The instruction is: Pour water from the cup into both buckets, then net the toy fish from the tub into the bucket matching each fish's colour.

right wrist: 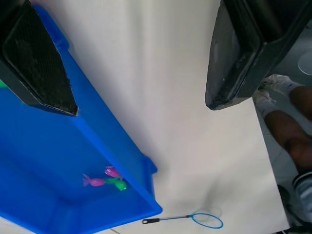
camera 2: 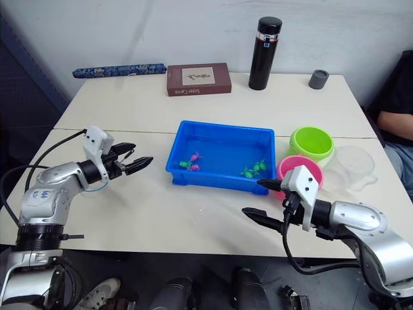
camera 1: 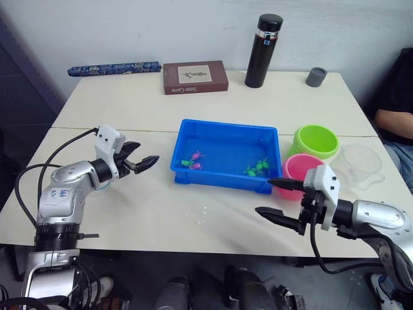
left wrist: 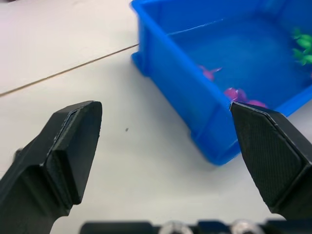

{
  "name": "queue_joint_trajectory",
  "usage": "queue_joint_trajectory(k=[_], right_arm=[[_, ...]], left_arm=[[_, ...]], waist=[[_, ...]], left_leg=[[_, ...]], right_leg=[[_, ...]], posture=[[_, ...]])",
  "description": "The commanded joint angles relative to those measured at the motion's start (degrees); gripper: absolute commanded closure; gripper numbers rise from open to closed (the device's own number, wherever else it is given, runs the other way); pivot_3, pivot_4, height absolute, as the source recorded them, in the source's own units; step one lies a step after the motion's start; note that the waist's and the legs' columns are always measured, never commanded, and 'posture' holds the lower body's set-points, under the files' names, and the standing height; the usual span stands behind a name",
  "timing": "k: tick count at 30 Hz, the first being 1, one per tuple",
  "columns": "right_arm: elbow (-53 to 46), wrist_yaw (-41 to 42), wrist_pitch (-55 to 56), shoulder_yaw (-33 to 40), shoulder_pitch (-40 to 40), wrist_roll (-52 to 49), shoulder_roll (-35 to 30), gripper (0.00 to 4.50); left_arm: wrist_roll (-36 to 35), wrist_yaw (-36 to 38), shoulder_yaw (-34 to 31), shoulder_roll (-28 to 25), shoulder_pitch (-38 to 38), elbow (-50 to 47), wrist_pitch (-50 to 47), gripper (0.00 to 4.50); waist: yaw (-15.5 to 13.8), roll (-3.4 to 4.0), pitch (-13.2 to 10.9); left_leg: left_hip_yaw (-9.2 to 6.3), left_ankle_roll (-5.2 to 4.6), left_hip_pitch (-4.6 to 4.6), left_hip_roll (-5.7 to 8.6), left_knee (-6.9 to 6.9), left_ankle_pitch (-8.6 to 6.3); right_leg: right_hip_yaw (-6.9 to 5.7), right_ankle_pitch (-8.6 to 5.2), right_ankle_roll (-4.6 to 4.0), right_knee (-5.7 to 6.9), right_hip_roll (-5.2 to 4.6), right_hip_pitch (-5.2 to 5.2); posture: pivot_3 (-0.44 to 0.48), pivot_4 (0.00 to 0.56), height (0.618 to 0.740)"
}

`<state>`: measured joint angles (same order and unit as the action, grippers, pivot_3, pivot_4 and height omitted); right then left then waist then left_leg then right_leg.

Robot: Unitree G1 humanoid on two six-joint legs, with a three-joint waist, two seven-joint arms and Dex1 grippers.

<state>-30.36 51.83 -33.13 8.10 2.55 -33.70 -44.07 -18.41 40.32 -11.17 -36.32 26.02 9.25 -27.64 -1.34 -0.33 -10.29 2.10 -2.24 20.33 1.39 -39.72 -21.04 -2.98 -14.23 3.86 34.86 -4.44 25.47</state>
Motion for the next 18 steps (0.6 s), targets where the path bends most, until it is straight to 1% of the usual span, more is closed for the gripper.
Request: queue_joint_trajectory(k=[1,6,8,12,18], right_arm=[[0.03,0.94,2.59,-1.03,1.57,0.26,0.51,0.09],[-0.4,1.21,2.97,-1.55,1.33,0.02,0.34,0.09],[-0.68,1.24,2.98,-1.72,1.19,-0.01,0.31,0.09],[-0.84,1.18,3.21,-2.29,1.38,0.37,0.28,0.09],[-1.91,0.28,2.39,-1.7,0.84,-0.16,0.01,0.09]], left_arm=[[1.7,-1.26,-2.57,-1.59,-1.0,3.06,4.97,0.0],[4.13,-1.04,-2.12,-2.86,0.14,11.55,10.61,0.0],[5.32,-1.15,-1.93,-3.55,1.49,16.57,13.12,0.0],[8.29,-0.5,-0.8,-4.92,5.34,28.99,19.88,0.0],[11.83,-0.07,1.35,-5.24,12.52,43.71,25.61,0.0]], waist=[[0.0,0.0,0.0],[-0.05,0.0,0.0],[-0.06,-0.02,0.01],[-0.05,-0.03,0.02],[-0.05,-0.08,0.04]], left_leg=[[0.0,0.0,-0.01,0.0,0.0,0.0],[0.0,0.0,0.0,0.0,0.0,-0.01],[0.0,-0.01,0.0,0.0,0.0,-0.01],[0.01,-0.01,0.0,0.0,0.0,-0.01],[0.01,-0.02,0.03,0.01,0.0,-0.02]], right_leg=[[0.0,0.0,0.0,0.0,0.0,0.0],[-0.03,0.0,-0.01,0.0,0.0,0.0],[-0.03,0.0,-0.01,0.0,-0.02,0.0],[-0.06,0.0,-0.01,0.01,-0.01,0.0],[-0.12,0.0,0.0,0.15,-0.02,0.0]], posture=[[0.0,0.15,0.74],[0.0,0.15,0.74],[0.0,0.15,0.74],[0.0,0.15,0.74],[0.0,0.15,0.74]])
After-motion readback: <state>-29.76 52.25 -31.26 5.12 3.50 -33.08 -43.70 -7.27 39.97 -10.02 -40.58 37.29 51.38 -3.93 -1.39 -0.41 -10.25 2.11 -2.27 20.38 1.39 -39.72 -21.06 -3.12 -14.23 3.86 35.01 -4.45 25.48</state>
